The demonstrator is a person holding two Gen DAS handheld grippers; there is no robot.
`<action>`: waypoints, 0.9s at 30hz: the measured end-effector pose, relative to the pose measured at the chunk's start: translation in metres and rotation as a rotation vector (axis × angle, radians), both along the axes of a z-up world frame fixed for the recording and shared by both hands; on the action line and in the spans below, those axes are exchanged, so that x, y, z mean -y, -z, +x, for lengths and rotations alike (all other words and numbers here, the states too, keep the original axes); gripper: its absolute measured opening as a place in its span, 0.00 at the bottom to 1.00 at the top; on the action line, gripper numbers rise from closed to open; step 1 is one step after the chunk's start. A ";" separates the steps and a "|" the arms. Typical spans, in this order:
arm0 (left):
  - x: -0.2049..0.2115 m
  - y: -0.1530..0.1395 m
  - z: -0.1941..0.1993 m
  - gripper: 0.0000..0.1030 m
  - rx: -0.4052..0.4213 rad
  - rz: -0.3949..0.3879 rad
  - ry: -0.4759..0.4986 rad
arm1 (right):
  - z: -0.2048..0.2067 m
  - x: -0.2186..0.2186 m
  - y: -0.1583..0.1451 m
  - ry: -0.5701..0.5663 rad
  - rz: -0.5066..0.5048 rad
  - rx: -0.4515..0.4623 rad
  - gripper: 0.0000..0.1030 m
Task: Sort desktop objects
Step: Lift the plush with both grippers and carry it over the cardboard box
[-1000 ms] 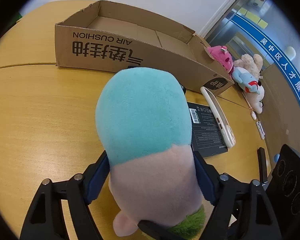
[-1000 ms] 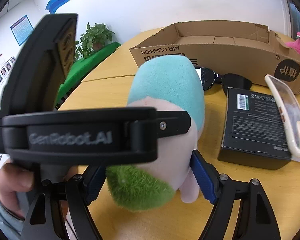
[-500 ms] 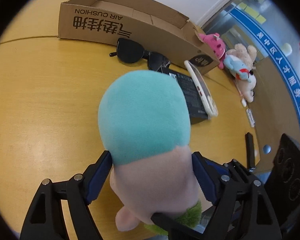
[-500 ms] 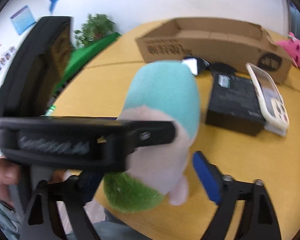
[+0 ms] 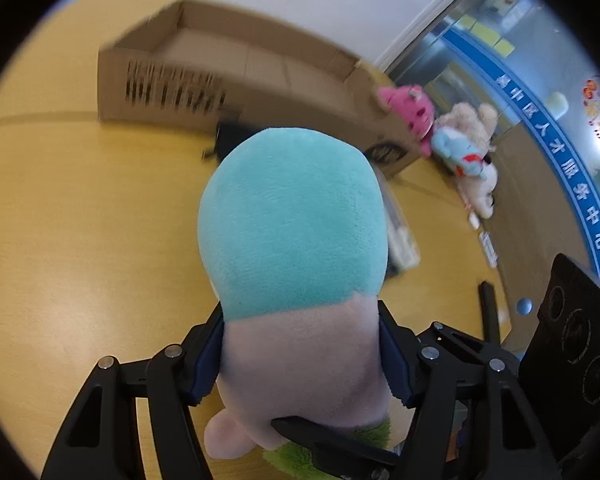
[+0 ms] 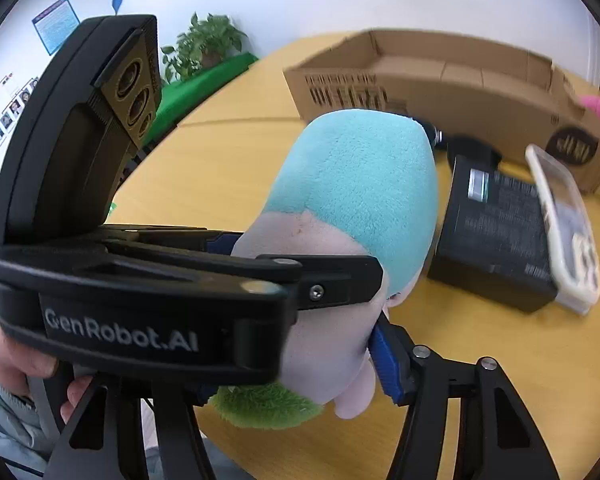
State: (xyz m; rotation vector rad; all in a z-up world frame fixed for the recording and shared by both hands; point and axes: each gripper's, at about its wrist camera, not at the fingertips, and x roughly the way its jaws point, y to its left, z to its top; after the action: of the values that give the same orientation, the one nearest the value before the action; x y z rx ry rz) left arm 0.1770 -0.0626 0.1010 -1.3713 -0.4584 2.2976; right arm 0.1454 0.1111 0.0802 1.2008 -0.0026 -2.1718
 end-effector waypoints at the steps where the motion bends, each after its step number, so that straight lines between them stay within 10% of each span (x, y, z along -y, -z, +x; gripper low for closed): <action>1: 0.000 -0.020 -0.003 0.64 -0.053 -0.013 0.003 | -0.001 -0.001 -0.011 0.007 -0.017 -0.025 0.56; 9: 0.002 -0.196 -0.057 0.64 -0.491 -0.074 0.037 | -0.048 0.010 -0.173 0.028 -0.056 -0.440 0.54; 15: 0.016 -0.293 -0.134 0.64 -0.625 -0.069 0.048 | -0.121 0.026 -0.283 0.054 -0.107 -0.580 0.54; 21: 0.036 -0.311 -0.226 0.64 -0.591 -0.030 0.042 | -0.215 0.046 -0.320 0.050 -0.120 -0.535 0.54; 27: 0.046 -0.269 -0.313 0.64 -0.475 -0.007 0.025 | -0.315 0.070 -0.290 0.060 -0.125 -0.426 0.54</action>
State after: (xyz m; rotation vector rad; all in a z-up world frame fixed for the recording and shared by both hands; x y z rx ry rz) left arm -0.1360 -0.1083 0.3699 -0.7829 -0.2759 2.4951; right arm -0.1694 0.0415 0.3703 0.6609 0.0067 -2.4014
